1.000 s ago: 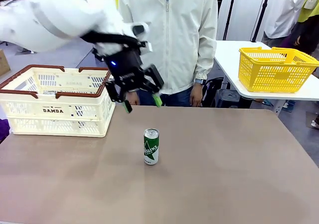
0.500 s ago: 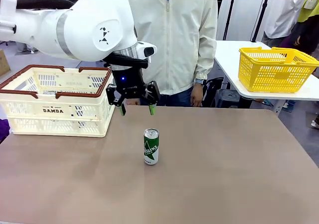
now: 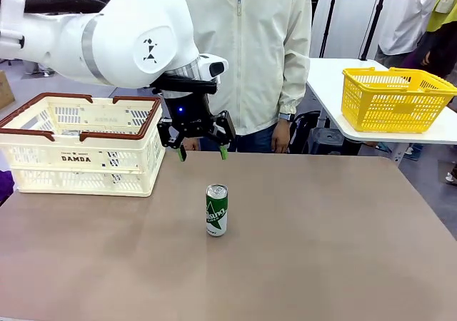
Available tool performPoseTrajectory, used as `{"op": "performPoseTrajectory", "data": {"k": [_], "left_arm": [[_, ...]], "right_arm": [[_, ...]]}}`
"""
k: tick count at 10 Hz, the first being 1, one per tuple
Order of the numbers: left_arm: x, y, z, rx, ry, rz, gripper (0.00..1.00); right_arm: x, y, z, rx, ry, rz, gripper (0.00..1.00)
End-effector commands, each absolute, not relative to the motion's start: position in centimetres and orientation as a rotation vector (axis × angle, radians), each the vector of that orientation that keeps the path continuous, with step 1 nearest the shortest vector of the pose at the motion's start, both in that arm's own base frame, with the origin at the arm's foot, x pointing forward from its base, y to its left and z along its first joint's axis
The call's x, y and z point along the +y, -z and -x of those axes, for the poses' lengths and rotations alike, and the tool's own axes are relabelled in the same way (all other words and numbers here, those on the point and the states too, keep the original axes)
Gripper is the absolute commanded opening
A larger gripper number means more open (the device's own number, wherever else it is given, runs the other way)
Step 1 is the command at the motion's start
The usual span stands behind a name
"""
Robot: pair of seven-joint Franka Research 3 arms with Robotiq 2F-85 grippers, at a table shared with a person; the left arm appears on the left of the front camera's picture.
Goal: Place the drinks into the Shopping basket.
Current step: Pick up one drink and place it into the Shopping basket.
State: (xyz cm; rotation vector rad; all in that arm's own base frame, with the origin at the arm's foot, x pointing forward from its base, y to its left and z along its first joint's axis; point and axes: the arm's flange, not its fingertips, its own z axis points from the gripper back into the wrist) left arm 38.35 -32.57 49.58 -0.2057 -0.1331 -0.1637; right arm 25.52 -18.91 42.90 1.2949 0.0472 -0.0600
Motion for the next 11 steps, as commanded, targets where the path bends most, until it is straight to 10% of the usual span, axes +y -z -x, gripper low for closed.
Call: {"op": "performPoseTrajectory", "data": {"k": [1, 11], "left_arm": [[-34.9, -47.0, -37.1, -0.086, 0.137, 0.155, 1.00], [-38.7, -37.8, -41.7, -0.007, 0.027, 0.055, 1.00]], "right_arm": [[-19.1, -43.3, -25.3, 0.061, 0.059, -1.292, 1.00], [-19.1, -43.3, -25.3, 0.061, 0.059, -1.292, 1.00]]}}
